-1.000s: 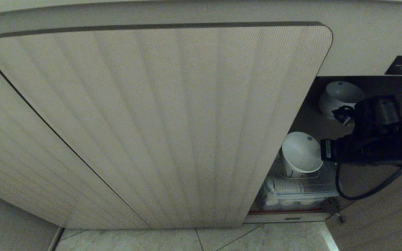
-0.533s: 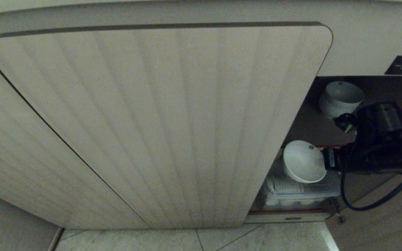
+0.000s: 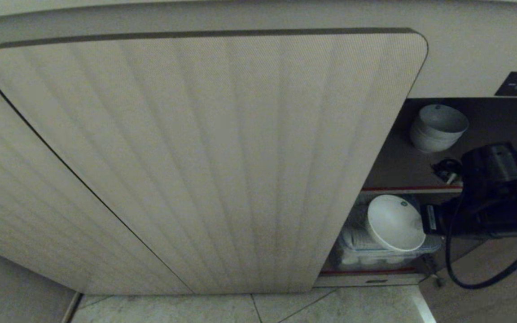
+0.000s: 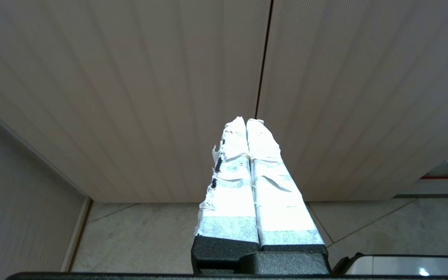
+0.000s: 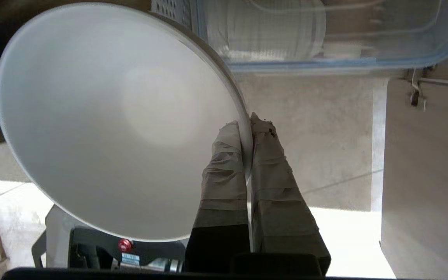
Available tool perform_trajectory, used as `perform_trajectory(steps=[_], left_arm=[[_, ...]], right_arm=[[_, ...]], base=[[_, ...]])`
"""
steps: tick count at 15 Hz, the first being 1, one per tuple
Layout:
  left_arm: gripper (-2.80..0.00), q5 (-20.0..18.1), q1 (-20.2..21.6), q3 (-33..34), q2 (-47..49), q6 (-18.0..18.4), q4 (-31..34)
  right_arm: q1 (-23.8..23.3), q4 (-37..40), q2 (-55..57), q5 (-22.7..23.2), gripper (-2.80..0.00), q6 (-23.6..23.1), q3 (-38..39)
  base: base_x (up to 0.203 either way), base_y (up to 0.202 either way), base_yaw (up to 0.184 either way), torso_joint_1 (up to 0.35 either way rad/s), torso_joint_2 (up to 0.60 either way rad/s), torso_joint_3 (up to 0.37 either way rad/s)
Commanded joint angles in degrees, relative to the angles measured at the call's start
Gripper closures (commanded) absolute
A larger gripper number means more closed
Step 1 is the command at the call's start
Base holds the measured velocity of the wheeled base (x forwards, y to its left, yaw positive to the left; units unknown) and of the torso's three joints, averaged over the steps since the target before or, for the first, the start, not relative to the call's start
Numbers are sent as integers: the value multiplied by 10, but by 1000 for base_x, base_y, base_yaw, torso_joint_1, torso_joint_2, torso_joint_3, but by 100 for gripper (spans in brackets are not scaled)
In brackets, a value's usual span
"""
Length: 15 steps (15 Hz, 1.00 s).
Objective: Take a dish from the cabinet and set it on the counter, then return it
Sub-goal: Place it on the table
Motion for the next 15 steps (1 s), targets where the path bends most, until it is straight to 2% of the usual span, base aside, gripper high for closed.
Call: perform_trajectory(steps=[1, 15], left_arm=[[0, 0, 0, 0, 0, 0, 0], [0, -1, 0, 0, 0, 0, -1]], right_arm=[[0, 4, -7, 0, 0, 0, 10], [2, 40, -77, 7, 0, -11, 60]], base=[[0, 0, 0, 0, 0, 0], [0, 0, 0, 0, 0, 0]])
